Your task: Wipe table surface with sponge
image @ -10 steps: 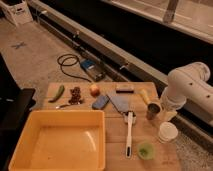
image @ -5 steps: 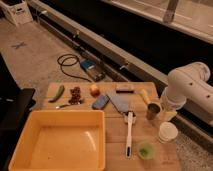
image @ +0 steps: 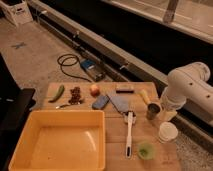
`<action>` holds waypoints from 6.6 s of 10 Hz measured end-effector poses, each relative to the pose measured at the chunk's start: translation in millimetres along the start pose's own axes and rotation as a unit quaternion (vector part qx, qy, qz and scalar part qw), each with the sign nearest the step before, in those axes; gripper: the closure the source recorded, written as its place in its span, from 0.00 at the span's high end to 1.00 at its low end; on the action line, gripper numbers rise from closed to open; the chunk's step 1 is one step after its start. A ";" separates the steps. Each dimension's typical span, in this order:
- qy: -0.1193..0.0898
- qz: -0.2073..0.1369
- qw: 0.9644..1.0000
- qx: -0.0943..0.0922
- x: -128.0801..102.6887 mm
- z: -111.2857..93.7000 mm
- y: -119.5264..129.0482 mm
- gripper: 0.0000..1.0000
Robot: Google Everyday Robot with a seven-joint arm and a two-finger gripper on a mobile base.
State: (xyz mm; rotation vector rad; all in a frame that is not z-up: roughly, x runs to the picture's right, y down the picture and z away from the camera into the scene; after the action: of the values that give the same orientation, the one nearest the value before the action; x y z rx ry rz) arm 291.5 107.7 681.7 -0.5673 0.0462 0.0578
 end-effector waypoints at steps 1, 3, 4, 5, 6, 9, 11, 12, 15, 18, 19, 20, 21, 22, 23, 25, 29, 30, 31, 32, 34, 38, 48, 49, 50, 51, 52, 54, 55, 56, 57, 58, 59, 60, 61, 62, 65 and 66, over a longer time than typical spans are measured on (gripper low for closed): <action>0.000 0.000 1.000 0.000 0.0 0.0 0.0 0.65; 0.000 0.000 1.000 0.000 0.0 0.0 0.0 0.65; 0.000 0.000 1.000 0.000 0.0 0.0 0.0 0.65; 0.000 0.000 1.000 0.000 0.0 -0.1 0.0 0.65; 0.000 0.000 1.000 0.000 0.0 0.0 0.0 0.65; 0.000 0.000 1.000 0.000 0.0 0.0 0.0 0.65; 0.000 0.000 1.000 0.000 0.0 -0.1 -0.1 0.65; 0.002 -0.003 1.000 0.002 0.5 -1.4 -1.1 0.65; 0.010 -0.072 0.997 0.011 -32.5 -7.7 -26.0 0.65; 0.006 -0.135 0.991 0.018 -100.5 -8.3 -53.0 0.65; -0.003 -0.152 0.988 0.022 -127.4 -8.0 -61.2 0.65; -0.018 -0.165 0.986 0.028 -153.1 -7.2 -68.1 0.65; -0.028 -0.169 0.985 0.028 -164.6 -7.1 -69.0 0.65; -0.026 -0.167 0.985 0.028 -160.6 -6.9 -68.6 0.65; -0.026 -0.167 0.985 0.028 -161.2 -6.7 -68.8 0.65; -0.026 -0.168 0.985 0.029 -161.8 -7.0 -69.4 0.65; -0.047 -0.168 0.984 0.040 -177.0 6.5 -80.2 0.65; -0.058 -0.172 0.982 0.044 -193.4 13.4 -86.1 0.65; -0.067 -0.174 0.981 0.047 -207.9 21.1 -92.6 0.65; -0.079 -0.177 0.980 0.048 -223.3 36.2 -102.4 0.65; -0.094 -0.187 0.977 0.048 -245.4 53.9 -113.2 0.65; -0.131 -0.189 0.973 0.033 -273.0 98.8 -115.7 0.65; -0.123 -0.315 0.941 0.028 -272.7 141.9 -134.3 0.65; -0.123 -0.328 0.936 0.024 -280.8 148.9 -129.0 0.65; -0.126 -0.340 0.932 0.022 -289.5 153.1 -124.4 0.65; -0.129 -0.348 0.929 0.021 -293.6 155.1 -121.8 0.65; -0.132 -0.355 0.925 0.020 -296.6 156.6 -119.8 0.65; -0.139 -0.372 0.917 0.021 -307.5 158.6 -118.0 0.65; -0.144 -0.380 0.914 0.022 -313.8 159.2 -118.2 0.65; -0.152 -0.385 0.910 0.023 -321.9 160.3 -119.3 0.65; -0.159 -0.389 0.907 0.024 -328.4 161.7 -120.8 0.65; -0.166 -0.394 0.904 0.020 -336.8 164.9 -120.4 0.65; -0.171 -0.398 0.901 0.015 -343.6 168.1 -119.7 0.64; -0.176 -0.398 0.900 0.008 -345.2 171.8 -119.1 0.58; -0.179 -0.398 0.900 -0.002 -343.0 176.3 -115.7 0.47; -0.182 -0.398 0.899 -0.006 -343.6 178.1 -113.7 0.39; -0.187 -0.398 0.898 -0.020 -341.1 182.7 -105.4 0.09; -0.188 -0.397 0.898 -0.024 -339.4 183.8 -102.0 0.01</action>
State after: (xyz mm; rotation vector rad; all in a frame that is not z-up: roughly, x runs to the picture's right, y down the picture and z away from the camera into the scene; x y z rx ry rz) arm -35.0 106.5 911.4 -0.5810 -0.5679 -0.6313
